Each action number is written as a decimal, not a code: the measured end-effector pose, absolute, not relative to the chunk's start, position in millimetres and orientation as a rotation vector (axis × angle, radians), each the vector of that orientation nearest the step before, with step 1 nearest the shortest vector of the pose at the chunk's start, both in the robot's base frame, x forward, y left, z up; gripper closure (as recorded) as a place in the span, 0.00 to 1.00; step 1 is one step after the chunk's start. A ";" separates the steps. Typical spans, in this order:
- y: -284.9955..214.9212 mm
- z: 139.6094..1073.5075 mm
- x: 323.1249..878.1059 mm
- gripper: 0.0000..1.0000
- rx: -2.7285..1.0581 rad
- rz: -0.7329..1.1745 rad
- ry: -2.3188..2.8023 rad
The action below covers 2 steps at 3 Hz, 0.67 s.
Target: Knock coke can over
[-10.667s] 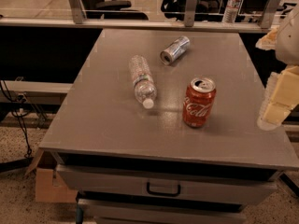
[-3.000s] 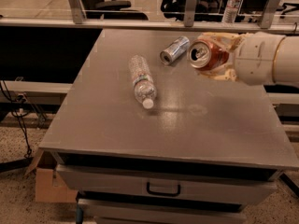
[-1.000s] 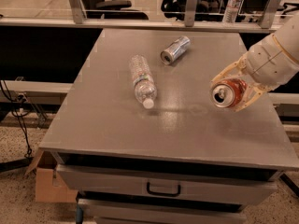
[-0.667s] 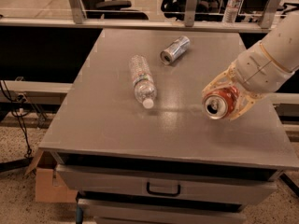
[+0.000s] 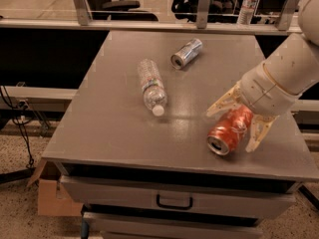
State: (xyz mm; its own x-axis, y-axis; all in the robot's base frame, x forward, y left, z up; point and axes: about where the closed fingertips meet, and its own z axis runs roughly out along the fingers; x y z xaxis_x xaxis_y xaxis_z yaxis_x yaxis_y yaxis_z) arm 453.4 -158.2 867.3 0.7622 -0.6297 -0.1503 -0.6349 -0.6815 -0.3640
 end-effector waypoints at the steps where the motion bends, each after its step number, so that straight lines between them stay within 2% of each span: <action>1: -152.9 861.7 448.8 0.00 -2.564 -0.002 0.963; 2: -152.1 862.2 449.2 0.00 -2.514 0.002 1.006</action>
Offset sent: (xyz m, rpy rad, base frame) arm -0.0012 0.0042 -0.0008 0.0942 -0.0078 -0.1227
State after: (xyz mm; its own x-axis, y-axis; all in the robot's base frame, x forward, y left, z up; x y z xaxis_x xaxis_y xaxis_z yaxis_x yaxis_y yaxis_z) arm 449.2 -152.1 862.2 0.7366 -0.6578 -0.1574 -0.6584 -0.6441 -0.3894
